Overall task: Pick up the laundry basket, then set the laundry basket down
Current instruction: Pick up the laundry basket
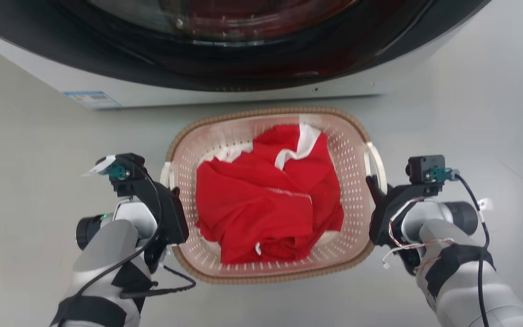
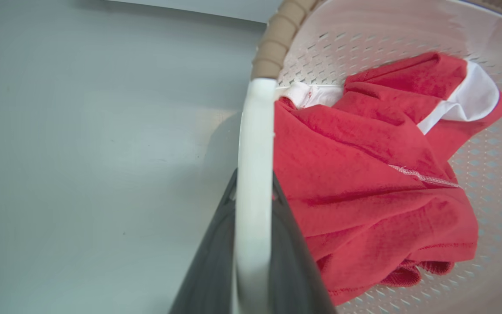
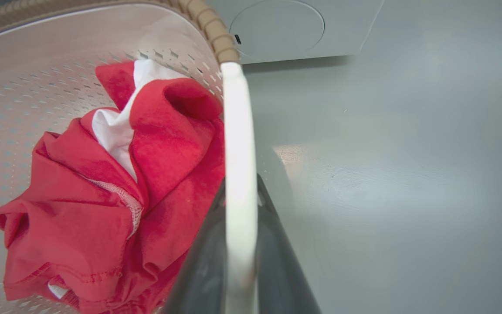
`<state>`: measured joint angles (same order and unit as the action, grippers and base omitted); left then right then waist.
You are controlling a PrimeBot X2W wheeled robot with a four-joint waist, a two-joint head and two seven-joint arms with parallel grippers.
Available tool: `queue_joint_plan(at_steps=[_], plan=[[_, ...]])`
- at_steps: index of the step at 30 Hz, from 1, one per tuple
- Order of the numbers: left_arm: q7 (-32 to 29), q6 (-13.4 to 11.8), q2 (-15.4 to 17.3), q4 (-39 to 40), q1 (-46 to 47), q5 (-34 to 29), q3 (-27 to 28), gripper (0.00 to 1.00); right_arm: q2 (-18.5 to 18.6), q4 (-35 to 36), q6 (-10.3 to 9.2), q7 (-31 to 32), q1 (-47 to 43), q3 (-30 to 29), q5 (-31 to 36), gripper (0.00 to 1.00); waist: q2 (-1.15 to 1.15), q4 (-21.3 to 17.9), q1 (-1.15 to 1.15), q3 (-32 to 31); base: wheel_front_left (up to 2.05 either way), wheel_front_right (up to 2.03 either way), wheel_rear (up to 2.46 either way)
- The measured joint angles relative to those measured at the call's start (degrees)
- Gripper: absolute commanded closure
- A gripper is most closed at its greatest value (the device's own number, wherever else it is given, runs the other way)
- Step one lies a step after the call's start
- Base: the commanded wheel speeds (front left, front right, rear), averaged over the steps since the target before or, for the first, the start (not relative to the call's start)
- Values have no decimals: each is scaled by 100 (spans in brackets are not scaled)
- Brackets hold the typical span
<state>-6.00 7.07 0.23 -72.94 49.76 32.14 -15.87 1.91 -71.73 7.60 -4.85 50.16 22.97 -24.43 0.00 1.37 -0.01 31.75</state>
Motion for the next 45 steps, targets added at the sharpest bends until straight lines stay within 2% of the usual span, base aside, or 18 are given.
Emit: queue_joint_plan(at_steps=[32, 45], plan=[[-1205, 44, -29, -101, -1399, 352, 38, 100, -104, -168, 48, 1437, -1272, 42, -755, 100, 0, -123, 0, -2598, 0, 0, 0], [-1603, 7, -24, -116, -1657, 369, 37, 100, -114, -171, 48, 1895, -1565, 96, -995, 100, 0, -165, 0, -3237, 0, 0, 0]])
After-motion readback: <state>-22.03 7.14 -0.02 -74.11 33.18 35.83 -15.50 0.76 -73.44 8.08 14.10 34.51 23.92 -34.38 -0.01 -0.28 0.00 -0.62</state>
